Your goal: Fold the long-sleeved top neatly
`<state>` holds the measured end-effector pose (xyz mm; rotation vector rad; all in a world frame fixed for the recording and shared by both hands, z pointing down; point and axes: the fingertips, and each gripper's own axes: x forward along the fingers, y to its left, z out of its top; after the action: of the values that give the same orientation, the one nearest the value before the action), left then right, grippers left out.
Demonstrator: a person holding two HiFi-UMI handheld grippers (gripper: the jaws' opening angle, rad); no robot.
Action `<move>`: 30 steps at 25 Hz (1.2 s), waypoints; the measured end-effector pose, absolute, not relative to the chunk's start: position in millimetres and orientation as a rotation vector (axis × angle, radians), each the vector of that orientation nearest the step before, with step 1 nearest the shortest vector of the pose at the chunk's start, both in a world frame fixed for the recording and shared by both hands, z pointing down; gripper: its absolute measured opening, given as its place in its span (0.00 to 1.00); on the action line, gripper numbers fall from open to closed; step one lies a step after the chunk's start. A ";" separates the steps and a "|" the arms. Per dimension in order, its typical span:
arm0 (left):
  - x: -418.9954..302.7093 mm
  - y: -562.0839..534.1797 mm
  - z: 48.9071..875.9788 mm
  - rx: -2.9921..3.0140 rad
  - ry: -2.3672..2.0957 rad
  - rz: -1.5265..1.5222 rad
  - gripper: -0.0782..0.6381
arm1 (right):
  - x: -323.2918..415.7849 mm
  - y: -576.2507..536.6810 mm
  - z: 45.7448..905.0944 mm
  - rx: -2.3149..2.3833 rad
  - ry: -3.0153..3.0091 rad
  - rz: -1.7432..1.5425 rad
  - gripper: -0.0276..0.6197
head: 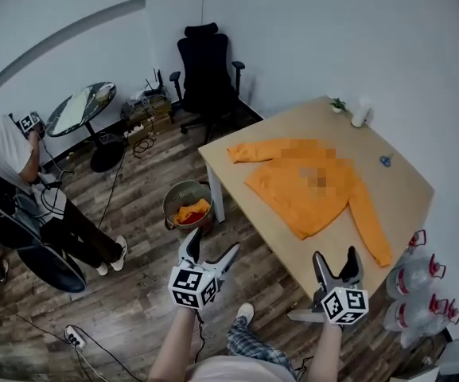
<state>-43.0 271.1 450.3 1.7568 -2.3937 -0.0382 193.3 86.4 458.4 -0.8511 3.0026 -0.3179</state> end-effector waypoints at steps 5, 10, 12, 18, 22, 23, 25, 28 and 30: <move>-80.5 208.2 450.0 1.816 -2.361 0.037 0.72 | 162.5 32.2 470.0 -0.939 2.983 -0.368 0.78; -99.0 166.1 455.8 1.853 -2.304 0.059 0.72 | 152.7 -0.4 470.1 -1.025 2.943 -0.391 0.78; -105.2 151.8 454.9 1.869 -2.291 0.057 0.72 | 153.6 -8.0 471.8 -1.059 2.931 -0.402 0.78; -113.0 102.7 456.9 1.948 -2.214 0.078 0.72 | 160.3 -32.2 473.0 -1.181 2.877 -0.423 0.78; -116.2 69.4 459.7 2.024 -2.148 0.107 0.72 | 158.8 -47.9 473.1 -1.255 2.839 -0.433 0.78; -118.6 59.3 459.4 2.043 -2.132 0.108 0.72 | 157.5 -52.9 472.8 -1.275 2.826 -0.435 0.78; -126.3 39.6 459.2 2.077 -2.100 0.112 0.72 | 153.1 -62.8 474.3 -1.320 2.795 -0.444 0.78; -140.0 12.4 461.6 2.119 -2.046 0.124 0.72 | 143.4 -72.7 479.4 -1.387 2.769 -0.451 0.78; -149.2 -6.1 461.6 2.149 -2.005 0.118 0.72 | 134.9 -78.3 479.3 -1.427 2.758 -0.436 0.78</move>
<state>-149.2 -6.1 461.6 2.1490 -2.0051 0.1184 134.9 -78.3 479.3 -1.4268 2.7581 -0.4356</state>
